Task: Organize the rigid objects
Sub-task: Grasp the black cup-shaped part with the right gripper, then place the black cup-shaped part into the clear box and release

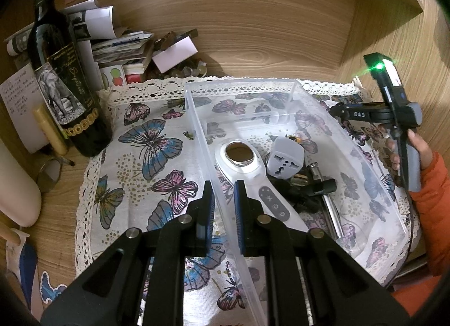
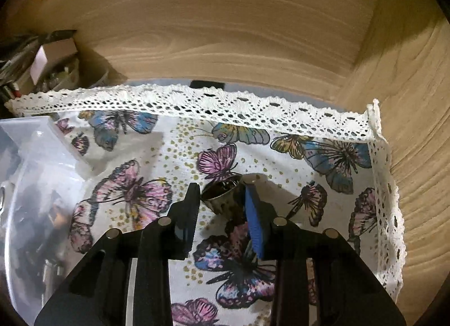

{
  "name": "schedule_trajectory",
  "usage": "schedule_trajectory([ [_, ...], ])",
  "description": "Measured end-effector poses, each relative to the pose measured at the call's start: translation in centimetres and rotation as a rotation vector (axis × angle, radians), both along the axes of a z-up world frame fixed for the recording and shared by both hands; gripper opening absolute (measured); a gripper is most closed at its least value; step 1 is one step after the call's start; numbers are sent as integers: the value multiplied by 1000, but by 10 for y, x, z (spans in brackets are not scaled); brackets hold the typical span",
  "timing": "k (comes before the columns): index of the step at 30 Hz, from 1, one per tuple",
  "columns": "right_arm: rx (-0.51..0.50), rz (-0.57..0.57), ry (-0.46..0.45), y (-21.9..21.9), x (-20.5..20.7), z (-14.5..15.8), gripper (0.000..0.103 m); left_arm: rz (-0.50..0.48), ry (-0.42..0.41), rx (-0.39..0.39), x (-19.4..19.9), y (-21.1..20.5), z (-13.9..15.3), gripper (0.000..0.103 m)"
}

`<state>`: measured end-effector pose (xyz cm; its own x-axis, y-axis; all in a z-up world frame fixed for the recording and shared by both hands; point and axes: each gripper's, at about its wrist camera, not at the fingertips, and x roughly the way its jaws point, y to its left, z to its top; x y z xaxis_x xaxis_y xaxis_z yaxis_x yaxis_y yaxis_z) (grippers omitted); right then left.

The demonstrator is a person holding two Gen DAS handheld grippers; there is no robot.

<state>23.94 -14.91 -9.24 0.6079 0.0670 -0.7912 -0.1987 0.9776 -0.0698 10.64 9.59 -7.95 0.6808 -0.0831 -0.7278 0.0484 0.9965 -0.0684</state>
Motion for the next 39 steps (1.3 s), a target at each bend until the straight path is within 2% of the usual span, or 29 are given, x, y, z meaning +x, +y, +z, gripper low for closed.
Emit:
schedule_trajectory([
  [6, 27, 34, -69, 11, -31, 30, 29, 1, -2, 13, 0, -2, 0, 13],
  [14, 40, 99, -208, 30, -84, 81, 29, -3, -4, 2, 0, 1, 0, 13],
  [18, 40, 121, -271, 39, -105, 95, 29, -6, -5, 3, 0, 1, 0, 13],
  [21, 78, 149, -278, 45, -117, 97, 29, -5, -6, 4, -1, 1, 0, 13],
  [25, 80, 188, -273, 62, -128, 90, 29, -2, -7, 2, -1, 1, 0, 13],
  [35, 84, 332, -162, 106, -145, 58, 29, 1, -11, -1, -2, 0, 0, 13],
  [39, 56, 350, -140, 117, -143, 49, 29, 6, -19, 17, -4, -3, 0, 13],
])
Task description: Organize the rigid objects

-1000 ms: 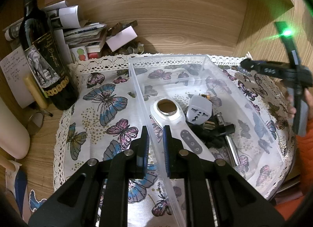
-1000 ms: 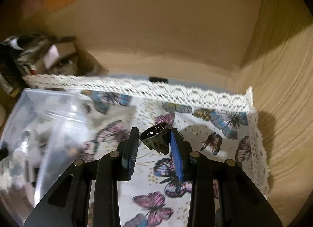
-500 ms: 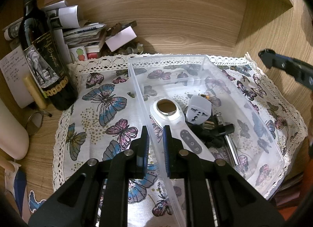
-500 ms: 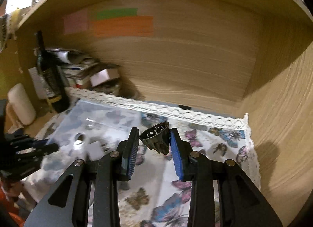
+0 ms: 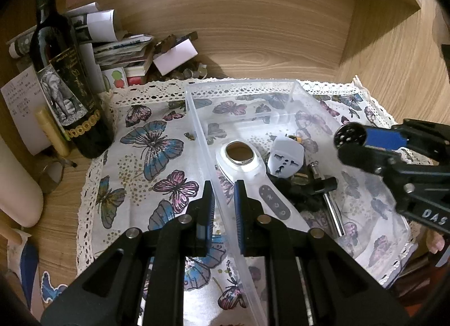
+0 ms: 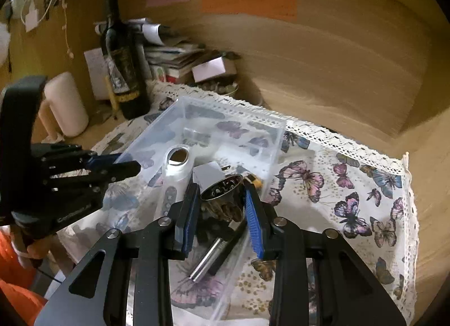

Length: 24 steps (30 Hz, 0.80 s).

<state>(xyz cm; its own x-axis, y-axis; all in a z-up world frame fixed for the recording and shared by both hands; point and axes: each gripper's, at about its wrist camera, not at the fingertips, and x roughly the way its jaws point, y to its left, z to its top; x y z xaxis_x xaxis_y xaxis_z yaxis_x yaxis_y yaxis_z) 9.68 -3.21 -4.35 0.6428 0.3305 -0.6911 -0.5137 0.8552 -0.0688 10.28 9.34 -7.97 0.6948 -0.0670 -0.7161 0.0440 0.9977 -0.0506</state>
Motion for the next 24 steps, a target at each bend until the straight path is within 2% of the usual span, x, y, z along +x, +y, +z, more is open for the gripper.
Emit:
schedule_trajectory([
  [11, -37, 24, 39, 10, 6, -10, 30, 24, -23, 11, -5, 1, 4, 13],
  [16, -2, 26, 16, 6, -2, -2, 32, 44, -60, 64, -11, -2, 12, 13],
  [20, 32, 11, -18, -2, -10, 10, 42, 53, -83, 71, -15, -4, 21, 16],
  [23, 69, -4, -57, -13, -19, 21, 51, 62, -124, 70, -21, -6, 32, 29],
  [24, 75, -9, -69, -16, -22, 23, 54, 59, -147, 66, -25, -8, 38, 31],
])
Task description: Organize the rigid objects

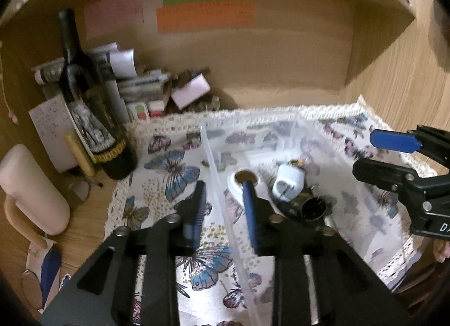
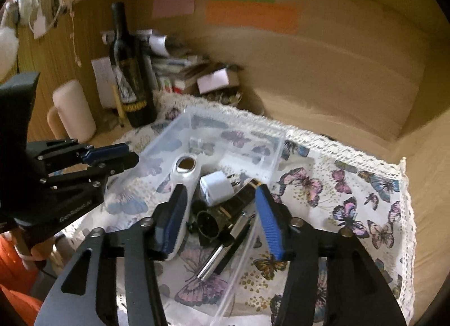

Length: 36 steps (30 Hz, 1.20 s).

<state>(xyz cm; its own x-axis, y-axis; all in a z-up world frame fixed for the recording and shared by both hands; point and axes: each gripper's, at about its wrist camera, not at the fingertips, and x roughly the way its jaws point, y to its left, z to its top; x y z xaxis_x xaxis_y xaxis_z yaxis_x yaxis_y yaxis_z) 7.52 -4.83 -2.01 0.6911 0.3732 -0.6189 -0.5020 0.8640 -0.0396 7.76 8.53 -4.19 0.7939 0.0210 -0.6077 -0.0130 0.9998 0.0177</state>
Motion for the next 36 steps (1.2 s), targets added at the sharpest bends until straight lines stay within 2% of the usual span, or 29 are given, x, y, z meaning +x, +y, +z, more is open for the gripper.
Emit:
schedule_trajectory([
  [3, 22, -29, -56, -10, -12, 12, 64, -9, -63, 4, -11, -9, 14, 45],
  [5, 53, -52, -101, -19, -22, 21, 74, -8, -127, 11, -21, -17, 24, 61],
  [8, 76, -85, -159, -29, -36, 31, 85, -9, -194, 5, -35, -25, 37, 73],
  [11, 90, -105, -207, -38, -50, 39, 89, -1, -266, -10, -50, -33, 50, 88],
  [14, 118, -125, -246, -47, -63, 45, 103, 8, -320, -8, -61, -40, 58, 95],
  [20, 144, -153, -305, -60, -85, 52, 103, 3, -382, -40, -85, -48, 68, 100],
  [36, 162, -175, -347, -67, -107, 57, 103, -22, -422, -67, -102, -55, 74, 101],
])
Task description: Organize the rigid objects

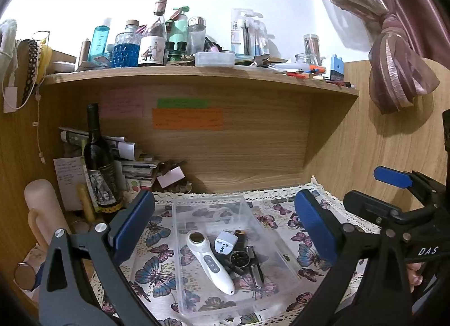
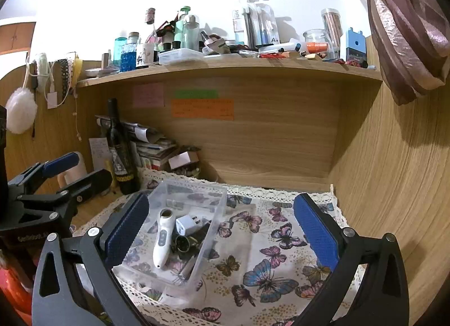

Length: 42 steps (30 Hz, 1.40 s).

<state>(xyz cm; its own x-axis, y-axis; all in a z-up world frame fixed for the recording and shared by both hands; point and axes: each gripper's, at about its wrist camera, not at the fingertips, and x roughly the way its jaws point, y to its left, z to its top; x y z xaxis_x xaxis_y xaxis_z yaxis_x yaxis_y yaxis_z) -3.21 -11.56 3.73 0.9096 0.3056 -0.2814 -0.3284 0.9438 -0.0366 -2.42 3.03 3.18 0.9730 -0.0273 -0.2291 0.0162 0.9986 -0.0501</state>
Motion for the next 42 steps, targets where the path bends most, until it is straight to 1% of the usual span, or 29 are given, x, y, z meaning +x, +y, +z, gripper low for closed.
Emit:
schedule_trajectory([
  [25, -12, 11, -3, 1, 2, -1, 103, -21, 14, -13, 4, 4, -4, 102],
  [34, -6, 13, 8, 0, 7, -2, 103, -15, 21, -26, 4, 7, -6, 102],
  [42, -4, 19, 8, -2, 8, -3, 103, -21, 26, -20, 5, 6, -7, 102],
])
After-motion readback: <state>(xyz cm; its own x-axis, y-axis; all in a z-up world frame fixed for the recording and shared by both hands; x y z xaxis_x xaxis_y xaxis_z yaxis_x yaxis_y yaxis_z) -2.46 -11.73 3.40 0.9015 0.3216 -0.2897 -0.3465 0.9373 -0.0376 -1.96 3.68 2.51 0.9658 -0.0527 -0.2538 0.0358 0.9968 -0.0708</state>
